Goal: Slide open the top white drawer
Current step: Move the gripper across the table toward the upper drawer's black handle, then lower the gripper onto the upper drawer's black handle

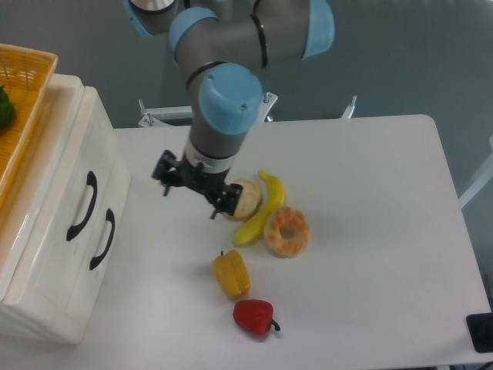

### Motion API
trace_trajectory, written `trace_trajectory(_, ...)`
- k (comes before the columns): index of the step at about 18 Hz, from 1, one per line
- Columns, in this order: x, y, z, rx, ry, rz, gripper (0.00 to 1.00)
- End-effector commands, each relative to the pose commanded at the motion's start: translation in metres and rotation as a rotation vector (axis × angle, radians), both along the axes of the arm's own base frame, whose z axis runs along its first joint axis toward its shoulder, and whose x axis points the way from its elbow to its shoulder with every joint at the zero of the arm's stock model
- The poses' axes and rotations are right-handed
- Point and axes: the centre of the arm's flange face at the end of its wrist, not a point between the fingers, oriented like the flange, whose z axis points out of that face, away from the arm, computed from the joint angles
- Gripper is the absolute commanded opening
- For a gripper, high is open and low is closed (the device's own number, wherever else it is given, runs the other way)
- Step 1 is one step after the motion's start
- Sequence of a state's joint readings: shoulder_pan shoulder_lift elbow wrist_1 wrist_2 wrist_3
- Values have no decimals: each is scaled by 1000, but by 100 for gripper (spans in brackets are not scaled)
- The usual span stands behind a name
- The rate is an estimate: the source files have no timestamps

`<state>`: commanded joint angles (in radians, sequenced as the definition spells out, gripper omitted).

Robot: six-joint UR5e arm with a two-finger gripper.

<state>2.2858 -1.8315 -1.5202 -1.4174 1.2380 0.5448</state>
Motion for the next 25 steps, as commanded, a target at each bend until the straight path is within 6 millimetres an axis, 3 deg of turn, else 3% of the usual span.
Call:
trace_trajectory(11, 18, 17, -13, -1, -177, 67, 100)
trace_trajectory(25, 42, 29, -23, -27, -212, 75, 100)
